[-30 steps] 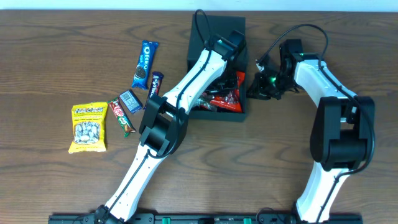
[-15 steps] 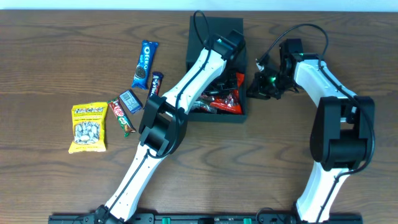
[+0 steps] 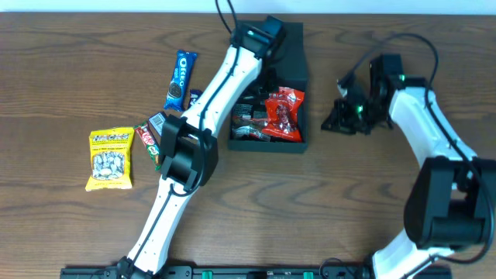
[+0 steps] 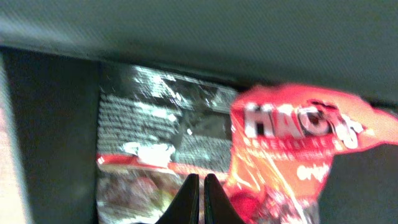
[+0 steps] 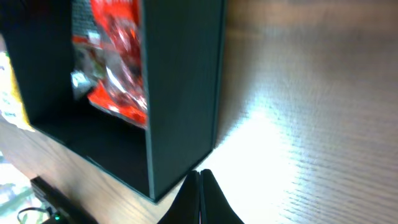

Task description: Pack container

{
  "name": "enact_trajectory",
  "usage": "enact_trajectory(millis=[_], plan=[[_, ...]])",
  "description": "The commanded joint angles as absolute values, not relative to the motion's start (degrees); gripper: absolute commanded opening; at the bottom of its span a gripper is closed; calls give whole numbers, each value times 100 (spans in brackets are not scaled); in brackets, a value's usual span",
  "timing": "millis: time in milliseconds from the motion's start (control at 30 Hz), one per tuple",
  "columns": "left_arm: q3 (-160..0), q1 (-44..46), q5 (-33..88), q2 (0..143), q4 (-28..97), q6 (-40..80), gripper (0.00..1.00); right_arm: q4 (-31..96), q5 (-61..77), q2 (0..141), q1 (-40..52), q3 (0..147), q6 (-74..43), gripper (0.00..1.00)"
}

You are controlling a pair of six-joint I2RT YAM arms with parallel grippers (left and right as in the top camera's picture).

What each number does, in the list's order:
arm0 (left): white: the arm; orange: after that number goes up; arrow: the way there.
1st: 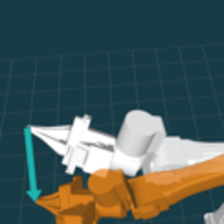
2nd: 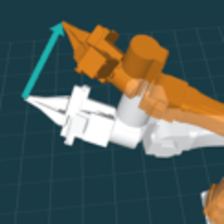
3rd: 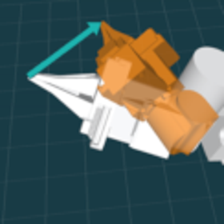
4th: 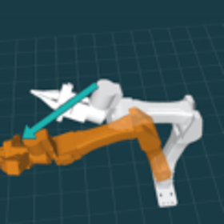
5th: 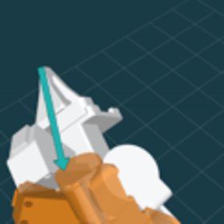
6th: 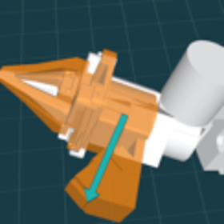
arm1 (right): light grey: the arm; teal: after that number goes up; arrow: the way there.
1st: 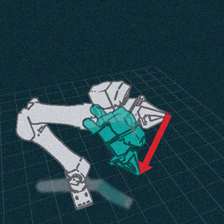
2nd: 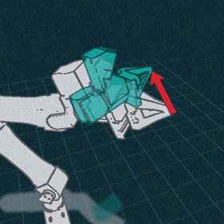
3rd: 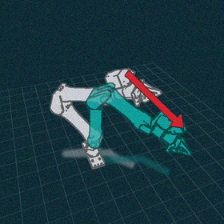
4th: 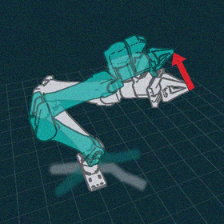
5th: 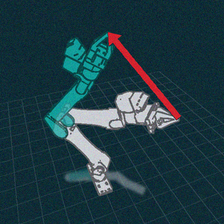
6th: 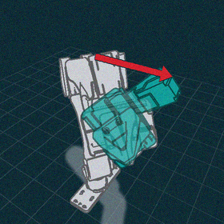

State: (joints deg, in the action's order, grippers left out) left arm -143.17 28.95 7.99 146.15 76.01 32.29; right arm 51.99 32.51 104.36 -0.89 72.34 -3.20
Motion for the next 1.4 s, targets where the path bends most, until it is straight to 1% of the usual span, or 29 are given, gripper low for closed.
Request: enact_trajectory(millis=[0, 100, 333, 500, 633, 733, 1000, 1167, 1367], plan=[[-14094, 2803, 985, 14503, 7585, 3020, 6, 4858, 3369, 10200, -36, 6578, -346, 2], [-13725, 2814, 1398, 14538, 7500, 3017, 6, 4525, 3365, 10191, 134, 6326, -410, 2], [-13537, 2856, 1774, 14540, 7518, 3020, 6, 3839, 3177, 10191, 336, 6250, -773, 2], [-13303, 2936, 2237, 14540, 7516, 3070, 6, 3592, 3177, 10278, 480, 6250, -832, 1], [-13235, 3004, 2281, 14540, 7522, 3085, 6, 3496, 3192, 10396, 668, 6250, -836, 1], [-13235, 3083, 2558, 14540, 7540, 3083, 6, 3422, 3192, 10499, 819, 6250, -939, 1], [-13235, 3275, 2508, 14540, 7531, 3081, 6, 3203, 3153, 10512, 891, 6250, -1081, 1], [-13238, 3251, 2241, 14540, 7537, 3081, 6, 3015, 2764, 10512, 819, 6252, -1343, 1], [-13238, 3146, 2036, 14540, 7509, 3037, 6, 2132, 2571, 10512, 637, 6252, -1658, 2]])
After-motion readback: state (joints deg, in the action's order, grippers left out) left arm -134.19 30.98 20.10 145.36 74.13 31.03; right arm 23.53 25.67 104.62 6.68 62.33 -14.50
